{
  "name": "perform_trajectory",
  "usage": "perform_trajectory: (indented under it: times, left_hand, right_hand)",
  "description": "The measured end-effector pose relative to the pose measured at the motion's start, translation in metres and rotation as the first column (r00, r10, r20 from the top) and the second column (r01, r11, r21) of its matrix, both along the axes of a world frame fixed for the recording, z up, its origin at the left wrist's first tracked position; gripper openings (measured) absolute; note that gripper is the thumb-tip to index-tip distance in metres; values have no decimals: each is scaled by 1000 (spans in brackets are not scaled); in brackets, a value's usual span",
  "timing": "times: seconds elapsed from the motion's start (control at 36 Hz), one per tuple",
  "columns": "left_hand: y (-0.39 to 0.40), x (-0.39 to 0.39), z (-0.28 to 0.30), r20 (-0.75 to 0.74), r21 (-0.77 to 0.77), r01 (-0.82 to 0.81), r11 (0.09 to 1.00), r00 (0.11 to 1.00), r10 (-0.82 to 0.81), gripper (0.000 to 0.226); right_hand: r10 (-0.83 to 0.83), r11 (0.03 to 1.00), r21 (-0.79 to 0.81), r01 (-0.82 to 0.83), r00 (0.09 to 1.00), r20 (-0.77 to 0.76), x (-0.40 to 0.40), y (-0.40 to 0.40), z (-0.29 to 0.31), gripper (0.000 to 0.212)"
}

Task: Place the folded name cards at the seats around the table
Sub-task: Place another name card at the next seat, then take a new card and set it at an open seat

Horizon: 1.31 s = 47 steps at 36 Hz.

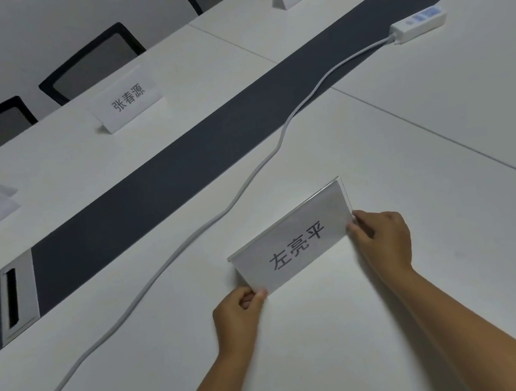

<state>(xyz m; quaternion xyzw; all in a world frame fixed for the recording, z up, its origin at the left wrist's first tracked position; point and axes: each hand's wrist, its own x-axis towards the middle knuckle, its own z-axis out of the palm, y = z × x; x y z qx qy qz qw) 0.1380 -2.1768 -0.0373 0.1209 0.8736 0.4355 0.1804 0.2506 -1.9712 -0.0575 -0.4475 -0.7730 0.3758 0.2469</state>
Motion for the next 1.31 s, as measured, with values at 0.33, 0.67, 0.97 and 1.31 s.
perform_trajectory:
  times: [0.33,0.67,0.97,1.31]
  left_hand:
    - [-3,1,-3,-25,-8,18,1000,1000,-18,19]
    - [-3,2,6,51,-15,45,999,998,-44,8]
    - [-114,-6,74,249,-35,171,985,956,-158,24]
    - [-286,100,67,157,37,-156,987,976,149,44]
  right_hand:
    - [-35,996,81,27,994,101,-11,2,5,18]
    - [-16,996,90,1,987,162,-10,-1,7,27]
    - [319,897,-319,-306,948,-13,53,-79,46,28]
    - [599,742,-471,-477,788,145,90,-209,101,47]
